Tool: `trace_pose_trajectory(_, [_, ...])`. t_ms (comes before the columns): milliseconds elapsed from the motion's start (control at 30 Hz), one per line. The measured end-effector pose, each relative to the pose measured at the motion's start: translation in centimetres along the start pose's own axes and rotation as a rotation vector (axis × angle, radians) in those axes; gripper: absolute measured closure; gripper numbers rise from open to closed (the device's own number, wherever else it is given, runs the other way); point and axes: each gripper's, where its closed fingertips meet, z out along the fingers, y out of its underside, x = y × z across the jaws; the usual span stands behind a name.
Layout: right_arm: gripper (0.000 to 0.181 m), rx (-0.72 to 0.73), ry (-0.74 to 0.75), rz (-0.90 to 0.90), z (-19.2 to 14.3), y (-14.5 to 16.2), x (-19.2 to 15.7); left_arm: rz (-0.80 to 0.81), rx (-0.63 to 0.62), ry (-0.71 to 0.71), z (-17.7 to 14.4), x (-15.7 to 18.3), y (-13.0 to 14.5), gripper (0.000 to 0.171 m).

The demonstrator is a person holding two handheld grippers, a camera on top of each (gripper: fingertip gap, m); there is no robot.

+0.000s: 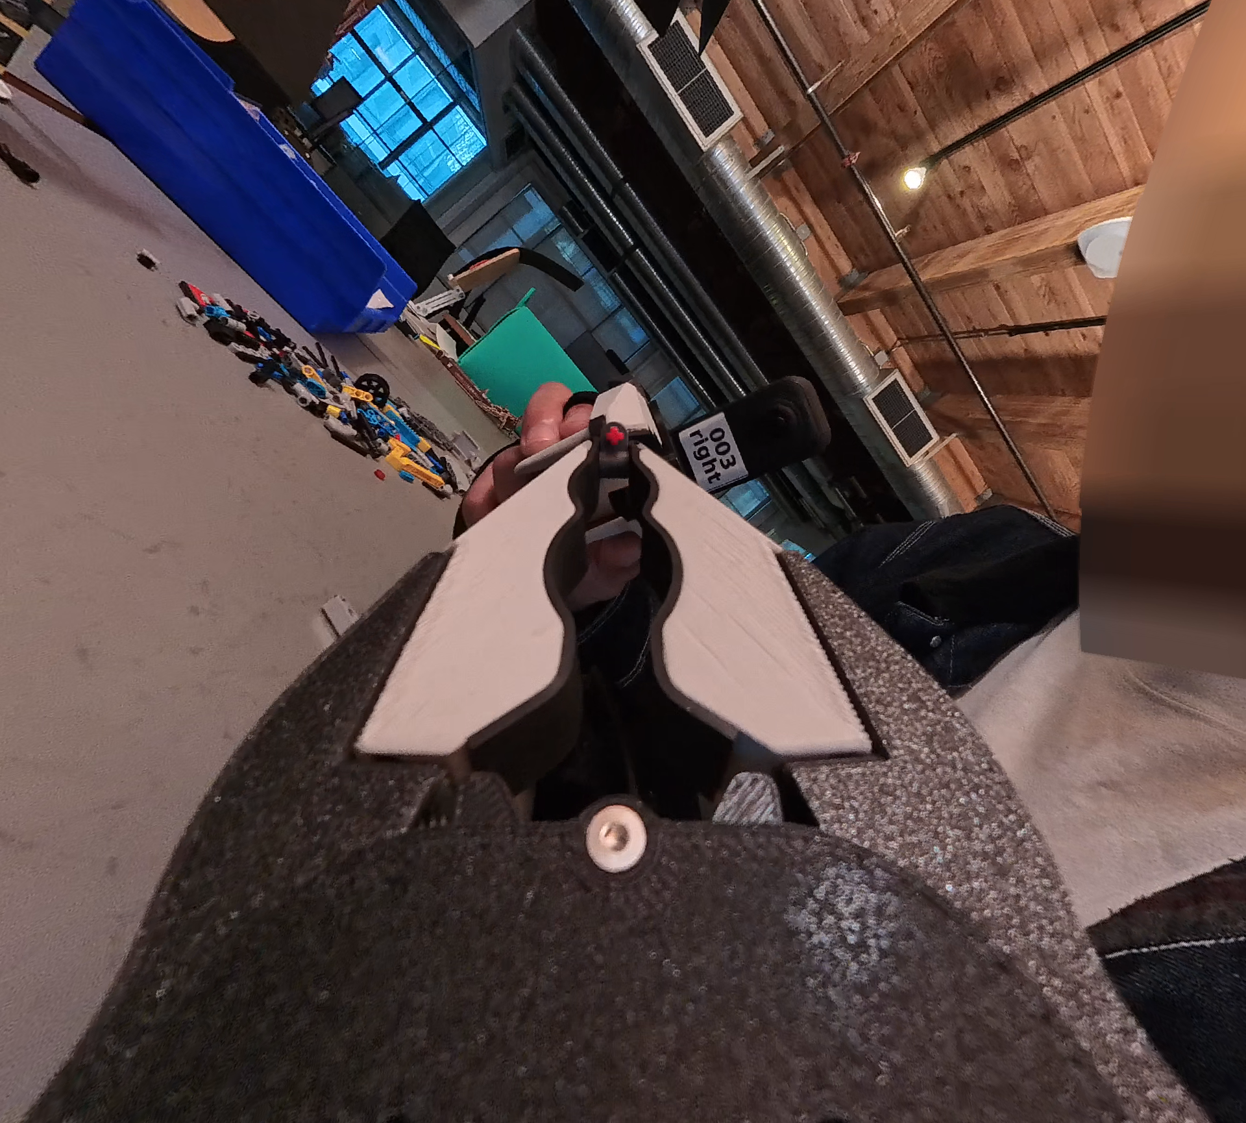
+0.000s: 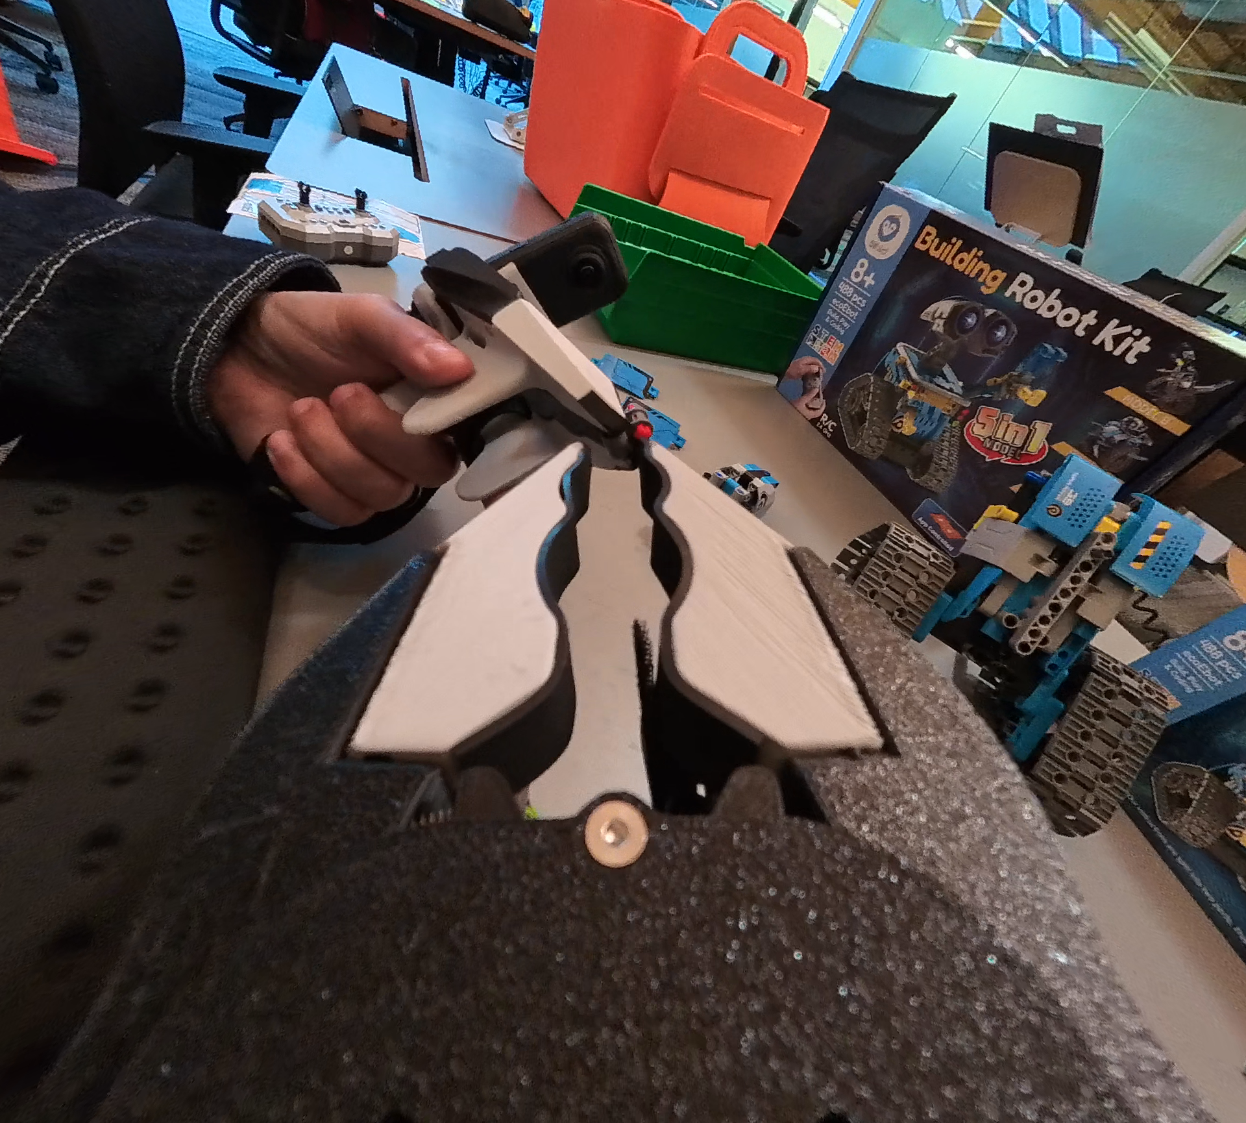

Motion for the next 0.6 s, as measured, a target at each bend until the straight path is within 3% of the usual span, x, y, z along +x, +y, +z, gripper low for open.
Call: trace_pose_trajectory(600, [0.178,-0.073,0.060,-0.147,0.0,1.0,0.2,-0.064,-0.005,-0.027,0.0,-1.1,0.4,0.165])
